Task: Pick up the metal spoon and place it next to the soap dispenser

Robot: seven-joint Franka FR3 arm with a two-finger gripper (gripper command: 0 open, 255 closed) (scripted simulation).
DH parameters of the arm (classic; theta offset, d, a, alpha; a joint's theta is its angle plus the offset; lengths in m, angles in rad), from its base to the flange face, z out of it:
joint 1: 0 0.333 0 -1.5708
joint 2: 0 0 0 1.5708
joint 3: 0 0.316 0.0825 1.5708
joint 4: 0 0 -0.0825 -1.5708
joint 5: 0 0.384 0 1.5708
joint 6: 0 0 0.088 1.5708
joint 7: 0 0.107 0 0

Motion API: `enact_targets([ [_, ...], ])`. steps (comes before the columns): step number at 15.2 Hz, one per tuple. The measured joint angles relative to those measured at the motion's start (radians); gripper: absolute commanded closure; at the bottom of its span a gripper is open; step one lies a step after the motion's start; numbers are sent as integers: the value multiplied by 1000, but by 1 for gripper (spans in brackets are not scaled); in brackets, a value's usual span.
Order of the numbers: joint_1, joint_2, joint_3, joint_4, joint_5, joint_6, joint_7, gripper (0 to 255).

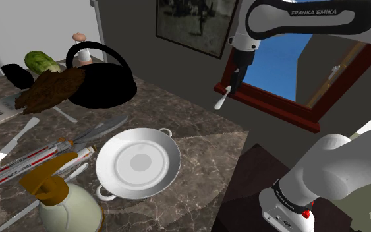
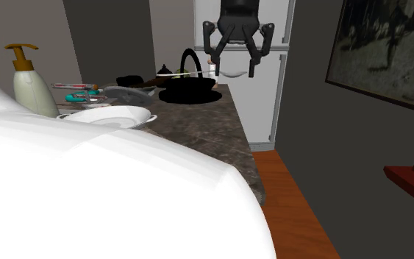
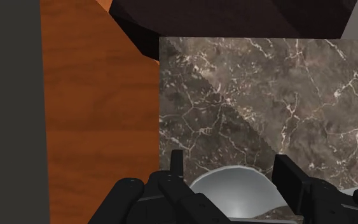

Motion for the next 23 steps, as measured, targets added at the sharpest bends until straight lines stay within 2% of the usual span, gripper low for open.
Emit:
enact_targets([
  [23, 3, 44, 6, 353, 5, -308, -5, 255],
])
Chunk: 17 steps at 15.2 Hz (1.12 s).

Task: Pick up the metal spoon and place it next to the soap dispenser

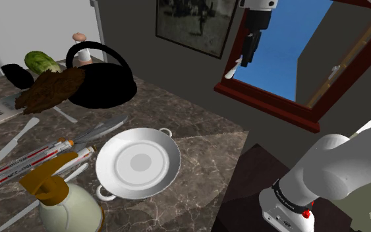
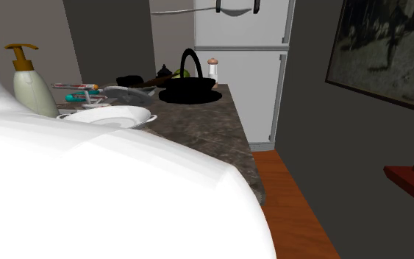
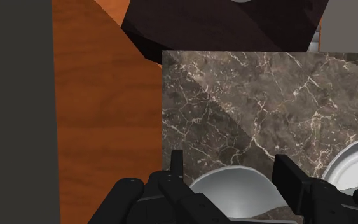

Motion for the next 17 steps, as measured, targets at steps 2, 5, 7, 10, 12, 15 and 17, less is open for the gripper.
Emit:
enact_targets([
  [2, 0, 6, 0, 31, 0, -25, -1, 255],
  [5, 3, 10, 5, 63, 3, -53, 6, 255],
  [7, 16, -16, 32, 42, 18, -58, 46, 255],
  [10, 38, -54, 81, 6, 47, -61, 118, 255],
  [12, 53, -74, 114, -9, 69, -65, 167, 255],
  [15, 76, -87, 168, -9, 105, -75, 243, 255],
  [17, 90, -107, 201, -22, 129, -79, 291, 255],
])
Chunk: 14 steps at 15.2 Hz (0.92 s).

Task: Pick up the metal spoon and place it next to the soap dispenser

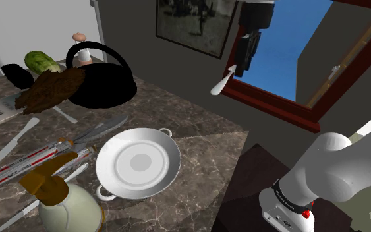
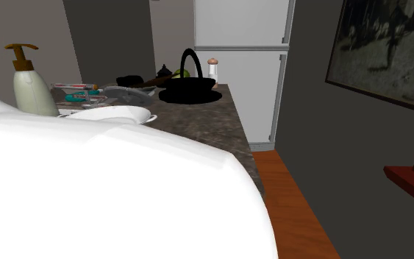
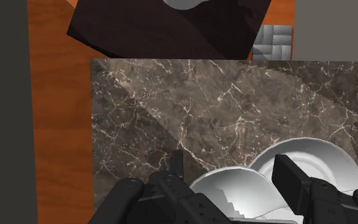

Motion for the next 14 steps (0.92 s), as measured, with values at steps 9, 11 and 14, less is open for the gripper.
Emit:
enact_targets([
  [9, 63, 1, 166, 11, 107, 16, 230, 255],
  [11, 77, 13, 210, 26, 130, 23, 289, 255],
  [14, 94, 31, 264, 56, 156, 23, 364, 255],
])
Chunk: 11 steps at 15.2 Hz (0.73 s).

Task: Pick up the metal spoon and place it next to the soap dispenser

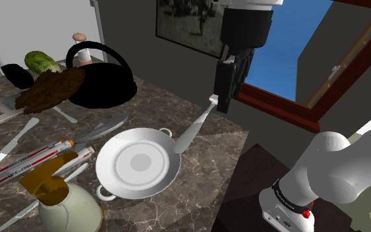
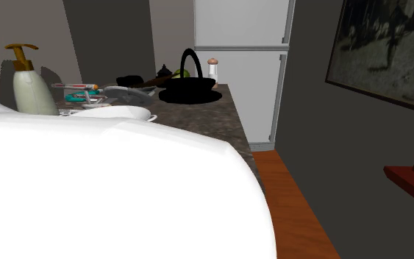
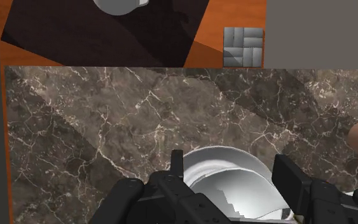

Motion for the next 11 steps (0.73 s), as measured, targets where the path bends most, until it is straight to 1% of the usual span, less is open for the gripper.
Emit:
enact_targets([
  [4, 20, 60, 90, 52, 22, 28, 114, 255],
  [5, 25, 87, 115, 85, 22, 26, 147, 255],
  [6, 30, 100, 136, 96, 24, 34, 174, 255],
  [8, 42, 139, 183, 135, 24, 43, 236, 255],
  [11, 59, 218, 257, 201, 4, 63, 331, 255],
])
